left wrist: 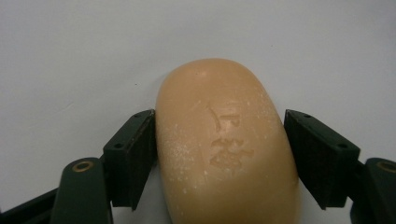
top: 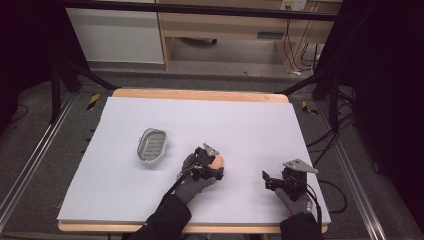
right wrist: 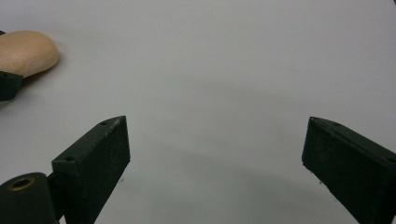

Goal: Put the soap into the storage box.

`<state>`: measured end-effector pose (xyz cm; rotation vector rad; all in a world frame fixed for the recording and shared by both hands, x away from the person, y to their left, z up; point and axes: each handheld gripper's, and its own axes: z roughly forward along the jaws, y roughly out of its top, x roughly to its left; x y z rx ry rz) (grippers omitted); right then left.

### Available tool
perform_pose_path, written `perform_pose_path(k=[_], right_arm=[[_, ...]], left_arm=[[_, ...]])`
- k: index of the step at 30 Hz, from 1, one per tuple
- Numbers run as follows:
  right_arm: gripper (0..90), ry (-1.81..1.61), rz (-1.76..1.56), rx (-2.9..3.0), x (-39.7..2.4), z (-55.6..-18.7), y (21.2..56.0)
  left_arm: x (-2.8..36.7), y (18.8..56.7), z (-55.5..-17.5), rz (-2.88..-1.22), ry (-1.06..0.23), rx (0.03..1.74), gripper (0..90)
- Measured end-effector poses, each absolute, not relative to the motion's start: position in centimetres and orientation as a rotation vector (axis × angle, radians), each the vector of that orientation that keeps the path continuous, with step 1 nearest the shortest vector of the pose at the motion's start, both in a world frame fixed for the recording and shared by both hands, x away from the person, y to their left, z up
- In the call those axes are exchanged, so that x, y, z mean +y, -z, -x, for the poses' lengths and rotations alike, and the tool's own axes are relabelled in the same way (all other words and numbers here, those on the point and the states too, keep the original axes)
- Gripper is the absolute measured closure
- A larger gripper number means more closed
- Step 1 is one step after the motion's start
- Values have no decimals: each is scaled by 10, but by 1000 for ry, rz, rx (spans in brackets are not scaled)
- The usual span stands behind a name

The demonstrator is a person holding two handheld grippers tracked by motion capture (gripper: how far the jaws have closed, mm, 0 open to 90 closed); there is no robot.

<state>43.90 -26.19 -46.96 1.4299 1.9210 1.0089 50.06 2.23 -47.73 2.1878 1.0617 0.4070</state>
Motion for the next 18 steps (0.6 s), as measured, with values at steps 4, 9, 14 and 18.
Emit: perform_pose_path(k=[4,9,14,18], right_arm=[[79,-1009,-1431,1921,-262,-439,470],[79,-1009,-1432,1921,-262,-439,470],[79,-1011,-1436,1922,-262,-439,469],[79,-1007,-1431,1921,-262,-439,470]], left_arm=[[21,477,-500,-2200,-419,1057,274],[22,477,-500,-2205,-427,1061,304],[21,476,-499,-2205,-438,1065,314],[21,476,-499,-2204,-440,1066,315]])
